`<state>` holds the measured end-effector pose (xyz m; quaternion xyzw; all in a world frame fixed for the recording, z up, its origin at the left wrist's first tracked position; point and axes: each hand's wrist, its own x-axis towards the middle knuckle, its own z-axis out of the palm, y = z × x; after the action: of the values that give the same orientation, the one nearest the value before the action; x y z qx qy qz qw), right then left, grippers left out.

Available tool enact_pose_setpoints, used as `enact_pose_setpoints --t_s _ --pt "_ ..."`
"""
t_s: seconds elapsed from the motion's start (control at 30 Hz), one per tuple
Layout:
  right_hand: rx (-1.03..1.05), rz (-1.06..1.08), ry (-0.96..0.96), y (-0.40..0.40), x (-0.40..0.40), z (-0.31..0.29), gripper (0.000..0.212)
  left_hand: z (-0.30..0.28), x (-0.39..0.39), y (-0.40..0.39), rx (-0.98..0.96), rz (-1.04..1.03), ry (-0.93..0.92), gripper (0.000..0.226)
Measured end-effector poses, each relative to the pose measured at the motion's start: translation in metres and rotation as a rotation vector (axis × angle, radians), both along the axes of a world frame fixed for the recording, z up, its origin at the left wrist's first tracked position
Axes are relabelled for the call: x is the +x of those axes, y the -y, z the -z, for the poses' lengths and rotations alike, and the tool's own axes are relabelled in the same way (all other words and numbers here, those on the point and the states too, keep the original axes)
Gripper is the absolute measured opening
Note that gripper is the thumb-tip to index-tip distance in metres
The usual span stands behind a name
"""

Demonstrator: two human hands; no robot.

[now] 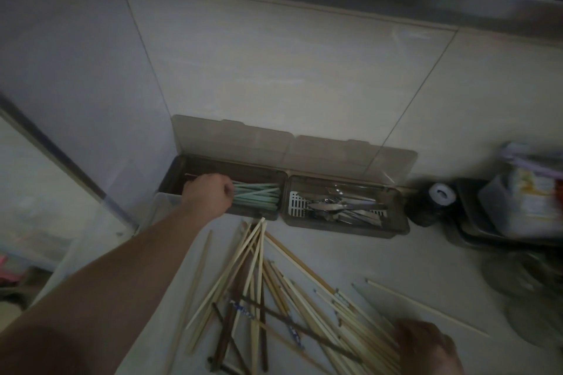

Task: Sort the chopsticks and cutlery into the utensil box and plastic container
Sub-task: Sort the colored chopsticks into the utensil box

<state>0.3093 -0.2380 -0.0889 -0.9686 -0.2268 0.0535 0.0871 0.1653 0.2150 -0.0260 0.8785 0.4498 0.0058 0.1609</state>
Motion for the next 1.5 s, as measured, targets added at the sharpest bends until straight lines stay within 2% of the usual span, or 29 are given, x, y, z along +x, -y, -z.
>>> enact_pose_setpoints --t_s 0.07,0.17,0.23,0.3,0.4,0.47,0.57,0.67,0.8,0.9,1.07,1.13,1.2,1.27,1.33,1.4,1.5 --pt "0.051 -0.026 0.031 -0.003 -0.006 -0.004 0.04 -0.001 -0.002 0.0 0.009 -0.005 0.014 0.017" --pt "0.124 0.004 0.146 -0.019 -0.021 -0.027 0.032 -0.003 -0.009 0.01 0.085 -0.021 0.055 0.022" --pt "0.272 0.047 0.185 -0.033 -0.026 -0.035 0.03 -0.002 -0.017 0.021 0.167 -0.029 0.123 0.023" --pt "0.414 0.097 0.126 -0.05 -0.02 -0.041 0.029 -0.001 -0.027 0.034 0.221 -0.029 0.183 0.027" --pt "0.509 0.097 -0.044 -0.095 -0.011 -0.052 0.021 0.003 -0.041 0.049 0.268 -0.004 0.194 0.035" --pt "0.478 -0.034 -0.114 -0.136 -0.009 -0.062 0.015 0.004 -0.049 0.058 0.276 0.004 0.156 0.038" --pt "0.421 -0.342 -0.103 -0.204 -0.008 -0.076 0.023 0.003 -0.056 0.071 0.246 -0.02 0.145 0.046" --pt "0.384 -0.632 -0.06 -0.265 -0.012 -0.078 0.02 0.002 -0.062 0.084 0.194 -0.051 0.162 0.047" --pt "0.23 -0.786 -0.079 -0.323 -0.018 -0.072 0.037 -0.001 -0.075 0.097 0.165 -0.064 0.283 0.04" --pt "0.041 -0.839 -0.088 -0.341 -0.018 -0.063 0.039 0.002 -0.085 0.1 0.18 -0.028 0.338 0.036" --pt "0.002 -0.845 -0.097 -0.339 -0.013 -0.06 0.032 0.003 -0.095 0.108 0.243 0.001 0.293 0.032" --pt "0.113 -0.856 -0.183 -0.332 -0.009 -0.063 0.028 0.001 -0.093 0.119 0.288 0.06 0.303 0.029" --pt "0.315 -0.826 -0.206 -0.316 -0.005 -0.068 0.022 0.0 -0.092 0.137 0.327 0.19 0.331 0.028" --pt "0.492 -0.757 -0.097 -0.282 0.0 -0.075 0.022 0.005 -0.098 0.161 0.322 0.344 0.327 0.03" --pt "0.563 -0.7 0.017 -0.229 -0.001 -0.075 0.026 0.016 -0.109 0.186 0.31 0.431 0.323 0.034" --pt "0.503 -0.696 0.114 -0.166 -0.012 -0.061 0.03 0.032 -0.12 0.209 0.281 0.418 0.336 0.042" --pt "0.186 -0.776 0.225 -0.087 -0.053 -0.026 0.045 0.047 -0.133 0.232 0.207 0.282 0.296 0.058"
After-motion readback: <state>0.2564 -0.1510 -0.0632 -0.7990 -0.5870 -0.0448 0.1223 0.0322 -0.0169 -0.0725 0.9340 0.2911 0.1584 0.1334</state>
